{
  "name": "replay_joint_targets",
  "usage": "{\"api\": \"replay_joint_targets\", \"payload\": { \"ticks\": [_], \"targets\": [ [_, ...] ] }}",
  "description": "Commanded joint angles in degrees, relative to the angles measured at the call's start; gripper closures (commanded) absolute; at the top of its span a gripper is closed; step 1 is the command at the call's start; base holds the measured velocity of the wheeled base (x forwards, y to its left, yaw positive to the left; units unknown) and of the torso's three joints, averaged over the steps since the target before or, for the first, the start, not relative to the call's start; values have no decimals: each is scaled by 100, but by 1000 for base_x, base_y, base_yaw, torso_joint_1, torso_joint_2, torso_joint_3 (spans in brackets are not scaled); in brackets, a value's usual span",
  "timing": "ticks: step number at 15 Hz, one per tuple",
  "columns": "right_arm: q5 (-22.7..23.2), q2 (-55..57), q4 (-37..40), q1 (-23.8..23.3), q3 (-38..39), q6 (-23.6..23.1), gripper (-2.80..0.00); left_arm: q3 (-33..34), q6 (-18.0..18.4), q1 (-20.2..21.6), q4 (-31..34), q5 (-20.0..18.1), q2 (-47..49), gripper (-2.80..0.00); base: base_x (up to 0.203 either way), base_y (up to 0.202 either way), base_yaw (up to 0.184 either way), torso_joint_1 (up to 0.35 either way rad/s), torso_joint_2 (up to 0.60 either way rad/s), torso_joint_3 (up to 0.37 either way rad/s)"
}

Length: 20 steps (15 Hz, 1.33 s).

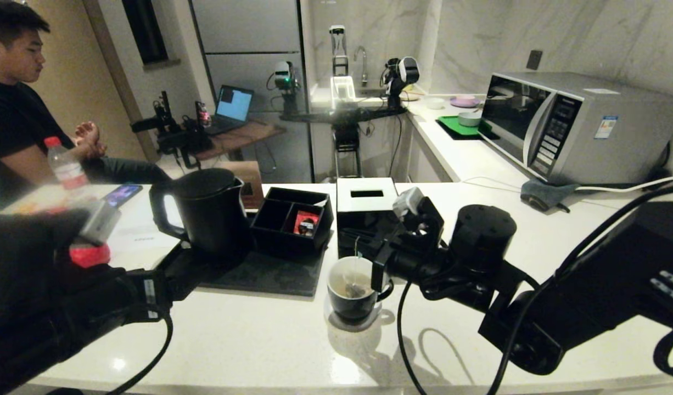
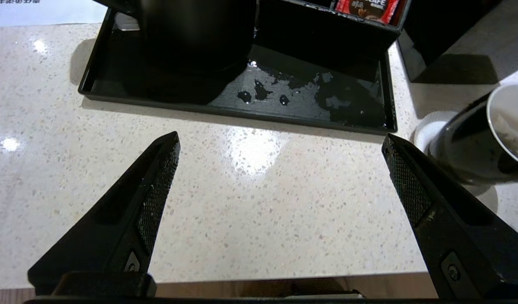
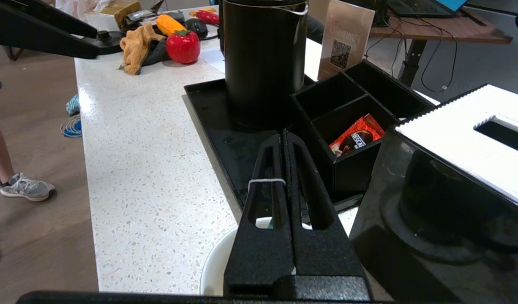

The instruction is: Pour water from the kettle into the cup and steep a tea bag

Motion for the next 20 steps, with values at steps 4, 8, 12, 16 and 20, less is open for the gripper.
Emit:
{"api": "replay_joint_targets", "payload": {
  "ticks": [4,8,12,16,20],
  "targets": [
    [15,-6,-101,9,19,-5,0,338,10,-20,26,-2,-548,0,0,0,0,0,0,0],
    [15,-50,-165,10,45,-5,0,600,14,-29,32,-10,-1082,0,0,0,0,0,0,0],
    [15,-115,-165,63,52,-13,0,1138,142,-46,37,-4,-1859,0,0,0,0,0,0,0],
    [7,-115,-213,98,50,-22,0,1938,516,-46,206,-3,-2953,0,0,0,0,0,0,0],
    [7,-115,-209,98,45,-22,0,2390,593,-54,1102,-109,-4149,0,0,0,0,0,0,0]
  ]
}}
